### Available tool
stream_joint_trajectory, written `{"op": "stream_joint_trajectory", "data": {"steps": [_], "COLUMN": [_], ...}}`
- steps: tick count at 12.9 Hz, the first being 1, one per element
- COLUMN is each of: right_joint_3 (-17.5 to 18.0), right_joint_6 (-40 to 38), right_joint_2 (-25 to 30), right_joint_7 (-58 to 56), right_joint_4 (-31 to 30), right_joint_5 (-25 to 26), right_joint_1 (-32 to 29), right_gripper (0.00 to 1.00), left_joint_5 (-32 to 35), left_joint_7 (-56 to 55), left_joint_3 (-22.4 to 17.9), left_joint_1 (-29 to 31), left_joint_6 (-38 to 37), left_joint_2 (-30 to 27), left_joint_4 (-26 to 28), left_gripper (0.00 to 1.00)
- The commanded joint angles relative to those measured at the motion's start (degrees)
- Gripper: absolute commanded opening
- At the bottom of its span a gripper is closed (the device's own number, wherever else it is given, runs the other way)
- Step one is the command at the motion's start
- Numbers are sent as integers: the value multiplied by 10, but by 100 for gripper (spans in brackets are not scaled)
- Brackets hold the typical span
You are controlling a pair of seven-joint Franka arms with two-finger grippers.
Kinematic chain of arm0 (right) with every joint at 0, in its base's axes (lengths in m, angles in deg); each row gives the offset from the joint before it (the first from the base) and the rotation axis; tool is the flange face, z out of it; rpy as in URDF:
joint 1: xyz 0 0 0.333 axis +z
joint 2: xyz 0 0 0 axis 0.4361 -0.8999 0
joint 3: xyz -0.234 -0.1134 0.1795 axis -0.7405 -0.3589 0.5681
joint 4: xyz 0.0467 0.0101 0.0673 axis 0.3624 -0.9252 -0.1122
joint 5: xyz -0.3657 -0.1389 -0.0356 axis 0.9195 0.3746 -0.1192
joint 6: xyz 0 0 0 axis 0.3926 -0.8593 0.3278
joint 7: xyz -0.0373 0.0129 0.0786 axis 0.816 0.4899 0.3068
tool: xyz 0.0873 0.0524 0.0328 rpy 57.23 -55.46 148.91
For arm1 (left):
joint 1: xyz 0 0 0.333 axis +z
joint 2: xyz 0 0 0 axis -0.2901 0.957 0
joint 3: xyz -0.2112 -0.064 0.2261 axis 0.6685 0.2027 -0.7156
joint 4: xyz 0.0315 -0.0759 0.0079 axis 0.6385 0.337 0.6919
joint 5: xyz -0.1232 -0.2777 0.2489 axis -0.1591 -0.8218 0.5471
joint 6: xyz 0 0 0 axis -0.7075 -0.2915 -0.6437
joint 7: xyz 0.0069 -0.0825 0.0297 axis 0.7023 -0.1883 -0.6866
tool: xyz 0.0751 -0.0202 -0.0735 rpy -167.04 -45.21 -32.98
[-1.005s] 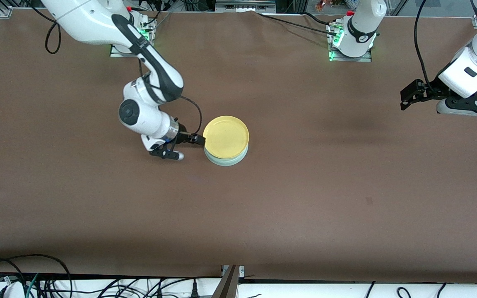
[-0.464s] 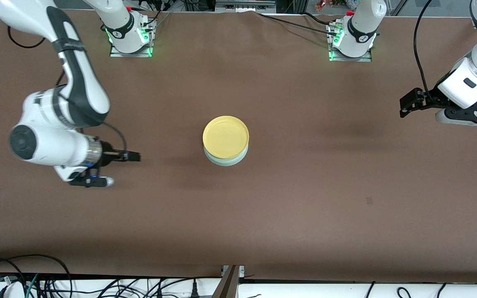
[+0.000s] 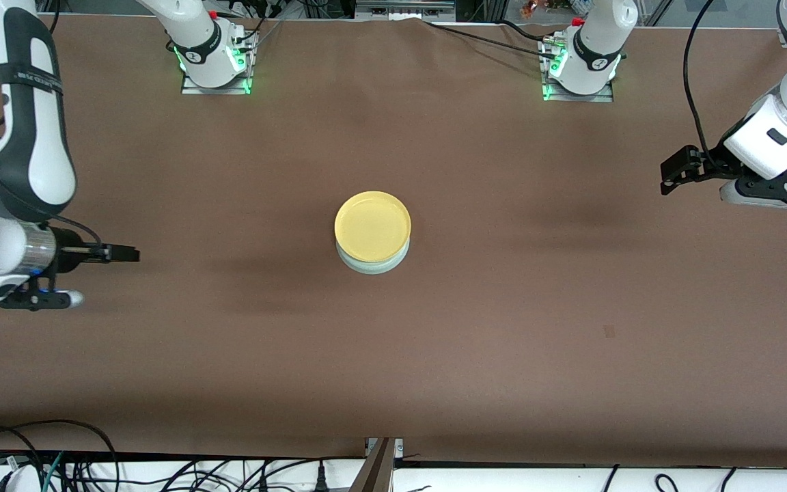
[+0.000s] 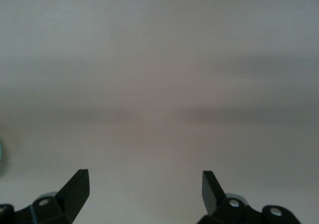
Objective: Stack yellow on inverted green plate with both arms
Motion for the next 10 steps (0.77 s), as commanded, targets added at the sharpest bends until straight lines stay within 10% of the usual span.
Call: {"op": "stream_joint_trajectory", "data": {"steps": [1, 10], "right_joint_3": [-1, 6], "right_joint_6": [-45, -97], "right_joint_2": [74, 218], "right_joint_7": [-1, -3], "right_joint_4": [-22, -81], "right_joint_5": [23, 41], "right_joint_1": [-8, -40], "right_gripper": [100, 100], "left_joint_5": [47, 45], "left_joint_7": [-1, -1], "left_joint_3": [8, 26], "left_joint_1": [-4, 1], "left_joint_6": [-13, -18], "left_joint_2": [16, 20], "left_joint_4": [-38, -45], "left_gripper": [100, 100]}}
